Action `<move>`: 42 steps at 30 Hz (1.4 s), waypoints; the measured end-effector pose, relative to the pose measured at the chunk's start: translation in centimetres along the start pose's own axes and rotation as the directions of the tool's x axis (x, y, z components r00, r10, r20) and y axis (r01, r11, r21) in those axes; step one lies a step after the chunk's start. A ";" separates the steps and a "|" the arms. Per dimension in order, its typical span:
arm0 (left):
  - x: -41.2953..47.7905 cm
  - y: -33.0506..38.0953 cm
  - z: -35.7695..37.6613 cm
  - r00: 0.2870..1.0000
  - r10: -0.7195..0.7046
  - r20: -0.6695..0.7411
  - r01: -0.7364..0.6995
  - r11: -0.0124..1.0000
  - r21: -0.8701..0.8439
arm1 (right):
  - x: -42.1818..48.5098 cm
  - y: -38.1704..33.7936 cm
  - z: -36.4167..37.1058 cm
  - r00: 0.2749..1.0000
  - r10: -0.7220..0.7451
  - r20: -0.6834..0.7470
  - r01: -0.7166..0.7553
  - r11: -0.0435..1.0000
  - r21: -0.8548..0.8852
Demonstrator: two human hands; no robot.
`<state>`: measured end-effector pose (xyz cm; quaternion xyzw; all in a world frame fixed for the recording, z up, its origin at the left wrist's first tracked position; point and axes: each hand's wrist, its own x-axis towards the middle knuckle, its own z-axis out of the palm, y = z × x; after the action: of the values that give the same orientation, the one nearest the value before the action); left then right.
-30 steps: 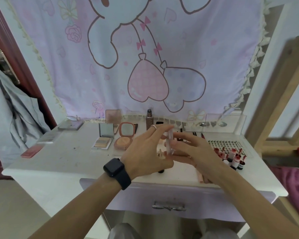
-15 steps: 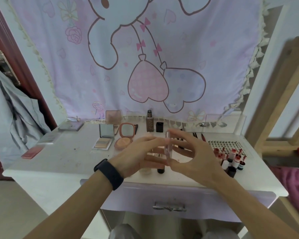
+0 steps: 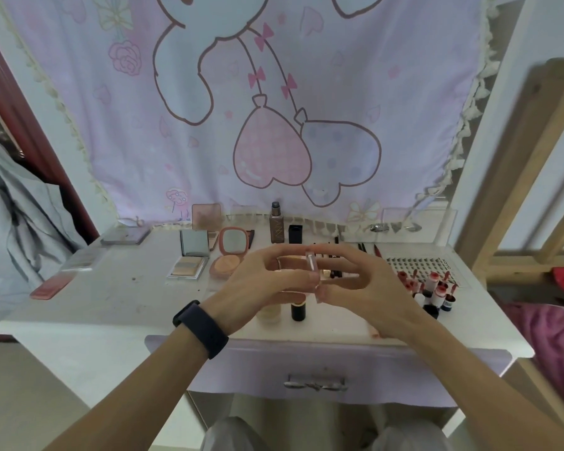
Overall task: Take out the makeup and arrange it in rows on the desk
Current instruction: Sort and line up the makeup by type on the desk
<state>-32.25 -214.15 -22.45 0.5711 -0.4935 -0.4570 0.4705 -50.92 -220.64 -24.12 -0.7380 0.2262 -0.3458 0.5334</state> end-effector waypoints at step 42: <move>0.2 1.5 1.1 0.914 0.403 0.051 -0.246 0.447 0.860 | 2.0 -0.9 -1.4 0.948 0.301 0.102 -0.317 0.920 0.231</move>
<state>-33.50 -214.50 -21.13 0.6562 -0.7133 -0.0093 0.2461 -50.65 -222.60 -22.47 -0.6326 0.2783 -0.2586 0.6749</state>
